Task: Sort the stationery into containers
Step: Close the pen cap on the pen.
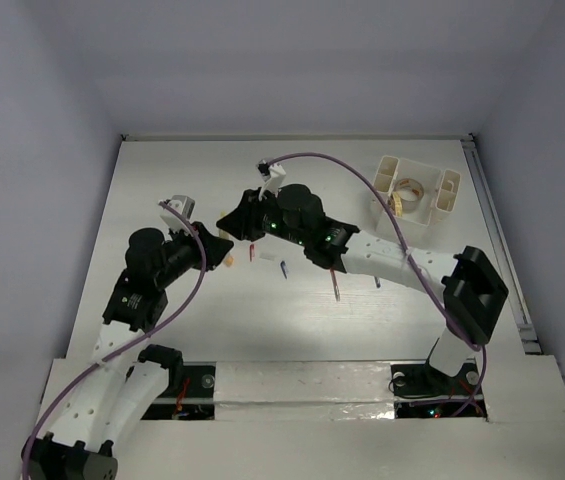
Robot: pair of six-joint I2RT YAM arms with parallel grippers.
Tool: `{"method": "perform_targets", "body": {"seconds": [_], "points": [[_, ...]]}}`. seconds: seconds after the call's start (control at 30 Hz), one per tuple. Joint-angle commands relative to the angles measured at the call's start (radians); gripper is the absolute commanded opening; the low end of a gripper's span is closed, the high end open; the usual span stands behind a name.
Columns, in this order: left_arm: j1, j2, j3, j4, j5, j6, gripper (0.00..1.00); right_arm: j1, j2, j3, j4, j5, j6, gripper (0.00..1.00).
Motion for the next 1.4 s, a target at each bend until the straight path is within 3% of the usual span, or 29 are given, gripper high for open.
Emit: {"method": "perform_targets", "body": {"seconds": [0.0, 0.13, 0.23, 0.3, 0.37, 0.47, 0.6, 0.67, 0.8, 0.93, 1.1, 1.37], "points": [[-0.005, -0.014, 0.003, 0.035, 0.023, 0.009, 0.0, 0.011, -0.054, 0.025, 0.07, 0.029, -0.021, 0.13], [-0.005, -0.026, 0.008, 0.032, 0.025, 0.018, 0.0, 0.011, -0.101, 0.019, 0.033, 0.047, -0.075, 0.25], [-0.005, -0.043, 0.011, 0.031, 0.029, 0.024, 0.0, -0.032, -0.158, 0.011, -0.03, 0.004, -0.115, 0.43], [-0.005, -0.053, 0.017, 0.028, 0.035, 0.036, 0.0, -0.078, -0.184, 0.019, -0.114, -0.12, -0.162, 0.57], [-0.005, -0.058, 0.021, 0.029, 0.054, 0.041, 0.0, -0.162, -0.197, 0.066, -0.276, -0.215, -0.234, 0.58], [-0.005, -0.057, 0.031, 0.025, 0.065, 0.052, 0.0, -0.295, -0.212, 0.054, -0.33, -0.339, -0.282, 0.58], [-0.005, -0.052, 0.04, 0.022, 0.077, 0.053, 0.0, -0.343, -0.141, 0.126, -0.421, -0.485, -0.431, 0.57], [-0.005, -0.052, 0.04, 0.034, 0.104, 0.052, 0.0, -0.343, -0.061, 0.201, -0.532, -0.542, -0.551, 0.5], [-0.005, -0.076, 0.025, 0.035, 0.108, 0.044, 0.0, -0.343, 0.139, 0.402, -0.662, -0.445, -0.684, 0.33], [-0.005, -0.122, 0.014, 0.041, 0.083, 0.033, 0.0, -0.343, 0.3, 0.551, -0.697, -0.479, -0.742, 0.3], [-0.005, -0.208, 0.009, 0.048, 0.048, 0.024, 0.0, -0.343, 0.472, 0.738, -0.716, -0.547, -0.775, 0.37], [0.015, -0.23, 0.012, 0.048, 0.04, 0.027, 0.0, -0.257, 0.782, 1.1, -0.872, -0.278, -0.847, 0.63]]}}
